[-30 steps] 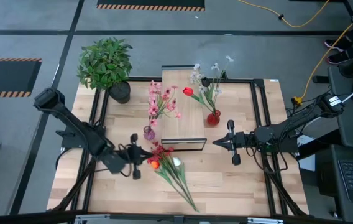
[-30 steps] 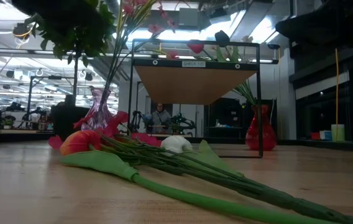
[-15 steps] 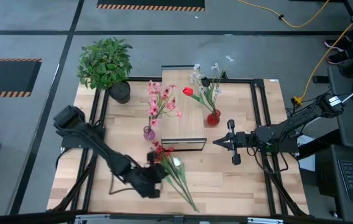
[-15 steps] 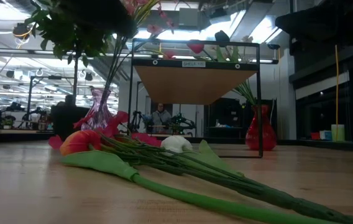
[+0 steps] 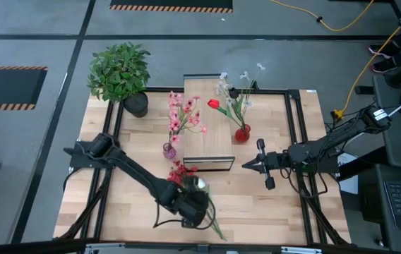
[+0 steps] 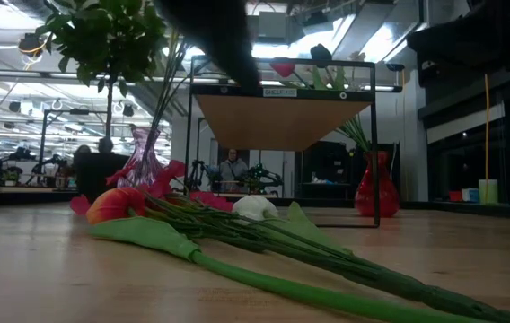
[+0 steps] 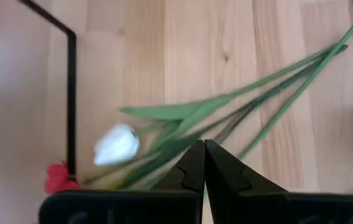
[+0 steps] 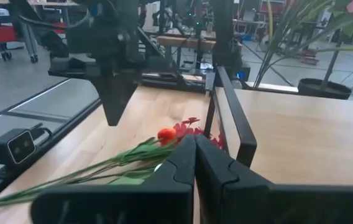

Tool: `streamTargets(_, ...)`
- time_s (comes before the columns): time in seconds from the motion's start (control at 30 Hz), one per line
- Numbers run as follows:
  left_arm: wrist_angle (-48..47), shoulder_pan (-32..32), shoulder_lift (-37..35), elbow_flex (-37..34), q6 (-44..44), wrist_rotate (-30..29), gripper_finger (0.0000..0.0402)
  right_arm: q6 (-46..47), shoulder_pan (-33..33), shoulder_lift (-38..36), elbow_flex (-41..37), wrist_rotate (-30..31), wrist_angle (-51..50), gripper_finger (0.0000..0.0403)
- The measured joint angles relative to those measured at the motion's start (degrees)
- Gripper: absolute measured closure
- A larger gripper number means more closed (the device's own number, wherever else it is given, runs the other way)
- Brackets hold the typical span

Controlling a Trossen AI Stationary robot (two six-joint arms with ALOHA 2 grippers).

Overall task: Pick and place flowers into a vace then onto a shelf
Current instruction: Put the orange tulip into the violet vase

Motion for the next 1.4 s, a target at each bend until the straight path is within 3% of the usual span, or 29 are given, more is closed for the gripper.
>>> streamTargets(0.63,-4.76,1.36,0.0,2.73,13.86,-1.57,0.0395,-0.09,0.0,0.0,0.0,0.0,-0.46,0.0396)
streamTargets(1.13,-4.78,1.25,0.51,2.68,15.9,-0.02,0.0274,-0.09,0.0,0.0,0.0,0.0,-2.49,0.0395)
streamTargets(1.4,-5.25,1.16,2.95,2.61,15.96,3.27,0.0269,-0.09,0.0,0.0,0.0,0.02,-2.73,0.0396)
